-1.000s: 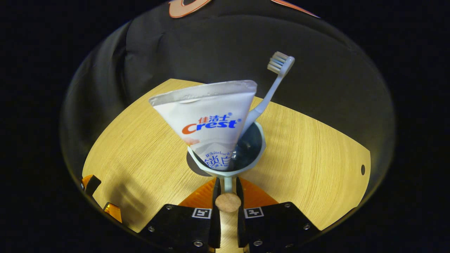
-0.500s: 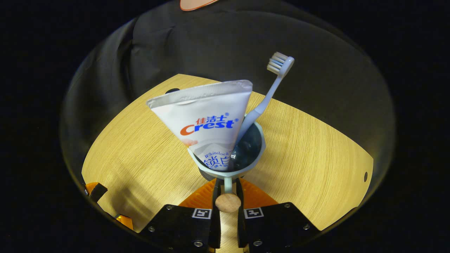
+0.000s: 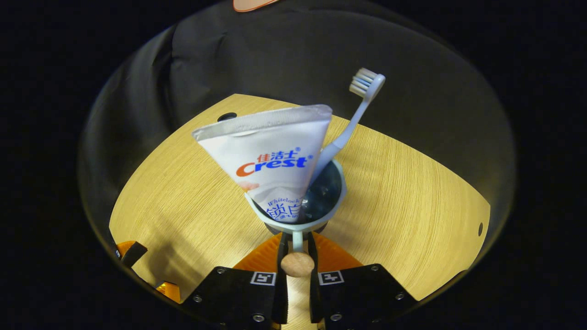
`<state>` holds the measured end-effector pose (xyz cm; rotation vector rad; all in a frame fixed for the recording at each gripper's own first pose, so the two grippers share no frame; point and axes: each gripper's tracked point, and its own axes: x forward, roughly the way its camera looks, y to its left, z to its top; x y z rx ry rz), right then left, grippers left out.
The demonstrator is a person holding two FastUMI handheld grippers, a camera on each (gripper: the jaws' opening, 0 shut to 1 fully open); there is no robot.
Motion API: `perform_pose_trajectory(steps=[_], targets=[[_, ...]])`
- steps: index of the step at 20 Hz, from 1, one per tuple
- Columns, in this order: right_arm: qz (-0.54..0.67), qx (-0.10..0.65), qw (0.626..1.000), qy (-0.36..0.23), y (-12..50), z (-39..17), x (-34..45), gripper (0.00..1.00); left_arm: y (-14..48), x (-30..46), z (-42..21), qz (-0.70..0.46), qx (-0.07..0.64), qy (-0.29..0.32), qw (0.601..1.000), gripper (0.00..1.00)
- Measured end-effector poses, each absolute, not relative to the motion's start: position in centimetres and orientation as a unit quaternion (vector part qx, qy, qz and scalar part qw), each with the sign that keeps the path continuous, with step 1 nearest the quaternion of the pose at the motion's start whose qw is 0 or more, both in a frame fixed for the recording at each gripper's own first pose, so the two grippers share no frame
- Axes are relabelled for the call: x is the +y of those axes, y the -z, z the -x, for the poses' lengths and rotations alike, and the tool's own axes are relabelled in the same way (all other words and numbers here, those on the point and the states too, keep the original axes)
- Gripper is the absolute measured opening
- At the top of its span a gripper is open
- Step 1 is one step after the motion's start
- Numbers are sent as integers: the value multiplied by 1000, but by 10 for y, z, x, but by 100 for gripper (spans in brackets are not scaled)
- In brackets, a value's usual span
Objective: Put the toothbrush and toothpaste on the desktop into the cup, then pick up the cup and place it on the coaster on the desktop.
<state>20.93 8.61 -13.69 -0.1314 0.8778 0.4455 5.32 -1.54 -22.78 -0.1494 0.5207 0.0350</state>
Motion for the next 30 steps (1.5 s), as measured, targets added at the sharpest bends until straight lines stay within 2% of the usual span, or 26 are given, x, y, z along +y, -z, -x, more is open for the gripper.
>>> perform_pose_trajectory(steps=[3,6,7,8,11,15,16,17,18,30], targets=[[64,422,877,-220,137,-208,86,20,230,-15,-55,77,260,-21,962,99],[49,406,884,-224,130,-207,85,27,229,-16,-53,77,261,-23,962,98],[47,399,887,-226,126,-207,84,40,229,-16,-53,78,262,-23,962,98],[49,391,890,-229,120,-207,81,39,230,-17,-54,78,263,-23,961,99],[54,376,893,-241,113,-198,77,58,227,-17,-55,77,258,-26,963,99],[49,343,906,-244,95,-184,56,73,216,-20,-52,66,247,-25,966,98],[41,336,910,-241,91,-180,51,75,209,-26,-51,65,245,-23,967,99],[25,325,914,-242,84,-175,46,73,204,-32,-52,65,242,-21,968,99],[14,315,918,-242,74,-170,41,79,202,-35,-53,64,241,-19,968,98],[26,139,976,-164,11,-108,-86,85,140,-100,-63,31,170,3,985,98]])
